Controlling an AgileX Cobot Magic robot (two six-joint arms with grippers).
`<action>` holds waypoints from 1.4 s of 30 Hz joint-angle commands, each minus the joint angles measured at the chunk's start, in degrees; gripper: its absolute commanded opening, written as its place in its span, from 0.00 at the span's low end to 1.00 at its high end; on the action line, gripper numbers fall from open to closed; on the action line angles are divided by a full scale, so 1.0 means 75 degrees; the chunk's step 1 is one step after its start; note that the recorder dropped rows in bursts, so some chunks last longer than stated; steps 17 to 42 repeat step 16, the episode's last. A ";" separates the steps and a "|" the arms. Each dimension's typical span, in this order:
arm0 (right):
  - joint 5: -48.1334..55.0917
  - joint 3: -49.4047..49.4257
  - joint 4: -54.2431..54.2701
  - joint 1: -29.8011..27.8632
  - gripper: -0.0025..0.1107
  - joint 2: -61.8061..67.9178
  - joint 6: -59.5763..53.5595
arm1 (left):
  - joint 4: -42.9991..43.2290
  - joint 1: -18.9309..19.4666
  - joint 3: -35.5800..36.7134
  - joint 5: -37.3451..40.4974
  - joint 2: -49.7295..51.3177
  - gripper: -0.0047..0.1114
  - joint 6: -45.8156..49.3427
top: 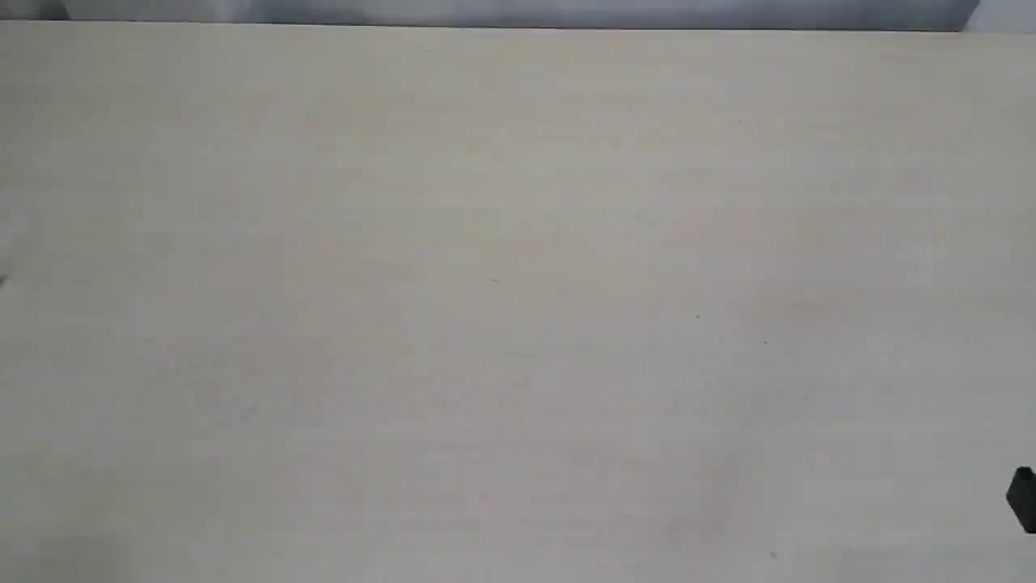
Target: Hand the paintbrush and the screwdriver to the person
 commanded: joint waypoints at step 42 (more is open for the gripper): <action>-0.0049 0.0027 0.0039 -0.0029 0.06 -0.0044 -0.0030 | -0.0004 -0.0063 0.0015 -0.0045 -0.0019 0.04 -0.0015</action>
